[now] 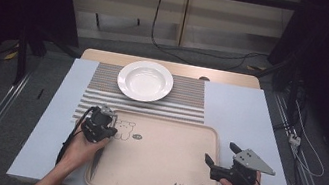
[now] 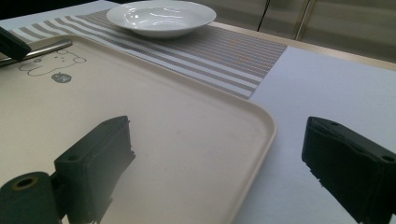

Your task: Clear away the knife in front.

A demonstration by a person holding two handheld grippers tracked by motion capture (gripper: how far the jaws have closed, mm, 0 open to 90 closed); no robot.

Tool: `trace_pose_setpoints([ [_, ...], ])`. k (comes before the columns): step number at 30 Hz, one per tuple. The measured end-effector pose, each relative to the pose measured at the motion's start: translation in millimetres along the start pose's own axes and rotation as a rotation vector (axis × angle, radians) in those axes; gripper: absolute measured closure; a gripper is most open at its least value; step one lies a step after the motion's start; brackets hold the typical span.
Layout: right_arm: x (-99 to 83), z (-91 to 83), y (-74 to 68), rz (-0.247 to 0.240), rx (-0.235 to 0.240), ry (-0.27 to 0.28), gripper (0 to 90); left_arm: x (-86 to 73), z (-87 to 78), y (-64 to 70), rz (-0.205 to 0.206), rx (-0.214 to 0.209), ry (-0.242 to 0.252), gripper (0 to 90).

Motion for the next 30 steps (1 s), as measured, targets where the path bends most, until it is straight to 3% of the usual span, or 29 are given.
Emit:
trace_pose_setpoints([
  [3,-0.1,0.5,0.3,0.001,-0.001,-0.001,8.5,2.4,-5.1,0.1,-0.007,-0.003,0.050,75.9],
  [6,-0.4,1.2,0.2,-0.001,-0.003,-0.003,8.5,4.5,-8.6,0.8,-0.049,-0.064,0.075,65.9],
  [9,-0.2,0.8,2.4,0.003,-0.014,-0.001,8.5,7.3,-10.3,3.6,-0.026,-0.044,0.098,49.9],
  [13,-0.2,-0.6,4.7,0.010,-0.028,0.002,8.5,10.2,-12.7,2.6,-0.068,-0.057,0.117,27.5],
  [14,-0.2,-0.9,4.8,0.010,-0.029,0.003,8.5,10.1,-14.5,2.1,-0.061,-0.050,0.125,22.9],
  [18,-0.6,-1.4,3.6,0.008,-0.024,0.000,8.5,8.7,-25.5,1.0,-0.086,-0.030,0.171,10.1],
  [26,-0.4,-2.7,3.5,0.009,-0.028,0.000,8.5,-5.4,-49.7,4.5,-0.032,0.005,0.240,6.3],
  [30,-0.8,-2.3,3.4,0.008,-0.027,-0.002,8.5,-13.4,-64.6,2.7,-0.031,0.063,0.279,6.1],
])
Point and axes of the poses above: each handheld gripper's, and its own axes: z roughly forward along the jaws, x roughly out of its top, y roughly to its right, the point moved 1 cm from there along z, roughly forward along the jaws, and after that the axes turned 14 degrees about y, right-handed, at the moved point
